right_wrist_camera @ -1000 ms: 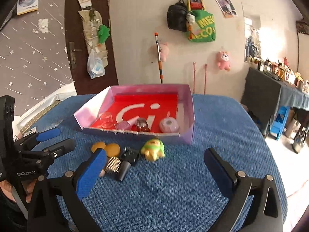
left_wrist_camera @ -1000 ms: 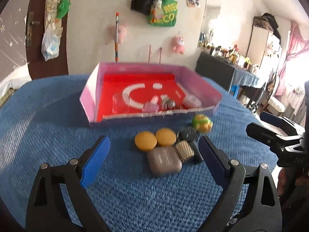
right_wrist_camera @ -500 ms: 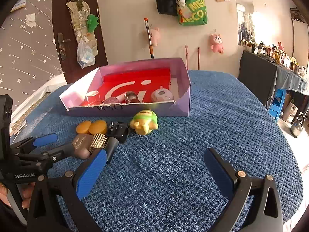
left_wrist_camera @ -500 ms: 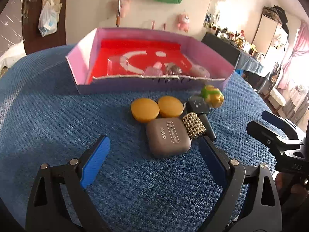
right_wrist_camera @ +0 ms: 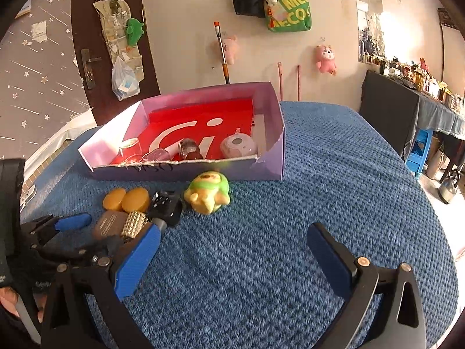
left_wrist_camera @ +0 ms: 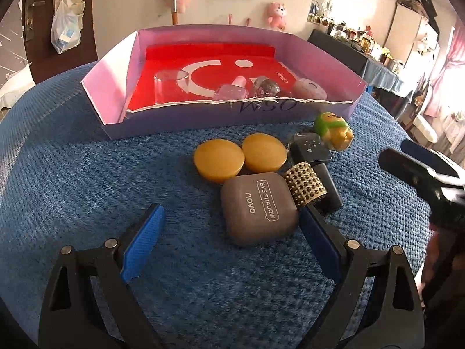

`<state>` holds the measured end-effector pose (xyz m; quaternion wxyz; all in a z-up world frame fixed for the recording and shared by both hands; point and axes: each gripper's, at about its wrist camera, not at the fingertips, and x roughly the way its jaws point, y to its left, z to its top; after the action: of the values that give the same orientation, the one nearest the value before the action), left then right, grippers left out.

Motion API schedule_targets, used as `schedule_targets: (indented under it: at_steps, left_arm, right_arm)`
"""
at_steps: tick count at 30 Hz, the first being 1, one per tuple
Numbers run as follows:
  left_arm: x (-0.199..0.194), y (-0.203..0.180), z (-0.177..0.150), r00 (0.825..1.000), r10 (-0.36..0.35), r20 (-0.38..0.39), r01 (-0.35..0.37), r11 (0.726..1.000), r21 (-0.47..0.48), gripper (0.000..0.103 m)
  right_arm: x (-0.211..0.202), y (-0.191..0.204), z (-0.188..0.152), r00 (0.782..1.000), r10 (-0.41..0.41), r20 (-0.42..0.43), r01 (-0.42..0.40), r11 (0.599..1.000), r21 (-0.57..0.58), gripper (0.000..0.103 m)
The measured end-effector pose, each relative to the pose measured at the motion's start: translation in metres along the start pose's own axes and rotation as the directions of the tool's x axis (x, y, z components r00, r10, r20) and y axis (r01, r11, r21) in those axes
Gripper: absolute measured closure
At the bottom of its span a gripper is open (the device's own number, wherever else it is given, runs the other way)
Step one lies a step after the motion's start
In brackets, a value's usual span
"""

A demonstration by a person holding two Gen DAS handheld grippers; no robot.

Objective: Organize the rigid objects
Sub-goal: 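Lift both open tools out of the box toward the remaining objects, then grasp the grey eyeshadow compact with the left tool while the right tool grasps the green toy figure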

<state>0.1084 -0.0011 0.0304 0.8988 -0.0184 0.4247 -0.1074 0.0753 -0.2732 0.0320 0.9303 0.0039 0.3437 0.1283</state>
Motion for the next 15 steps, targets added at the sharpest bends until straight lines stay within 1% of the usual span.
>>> schedule_targets:
  at_steps: [3,5,10,12,15]
  left_arm:
    - [-0.004,0.013,-0.001,1.0,0.002,-0.002,-0.002,1.0,-0.017,0.009]
    - [-0.006,0.015,-0.001,1.0,-0.007,-0.003,0.007,1.0,-0.015,0.009]
    - [-0.003,0.01,0.004,1.0,-0.003,-0.005,0.003,1.0,0.009,0.009]
    - [0.001,0.007,0.008,1.0,-0.015,-0.009,0.015,1.0,0.013,0.01]
    - [0.006,0.005,0.012,1.0,-0.012,-0.017,0.012,1.0,0.022,0.01]
  right_arm:
    - [0.007,-0.002,0.009,1.0,0.01,-0.01,-0.01,1.0,-0.001,0.0]
    - [0.015,-0.003,0.015,0.999,0.02,-0.027,-0.02,1.0,0.002,0.0]
    - [0.037,-0.003,0.028,0.996,0.038,-0.083,-0.039,0.999,-0.015,0.0]
    - [0.045,-0.003,0.033,0.994,0.031,-0.106,-0.034,0.999,-0.029,0.0]
    - [0.055,-0.004,0.039,0.991,0.027,-0.13,-0.032,0.999,-0.037,0.0]
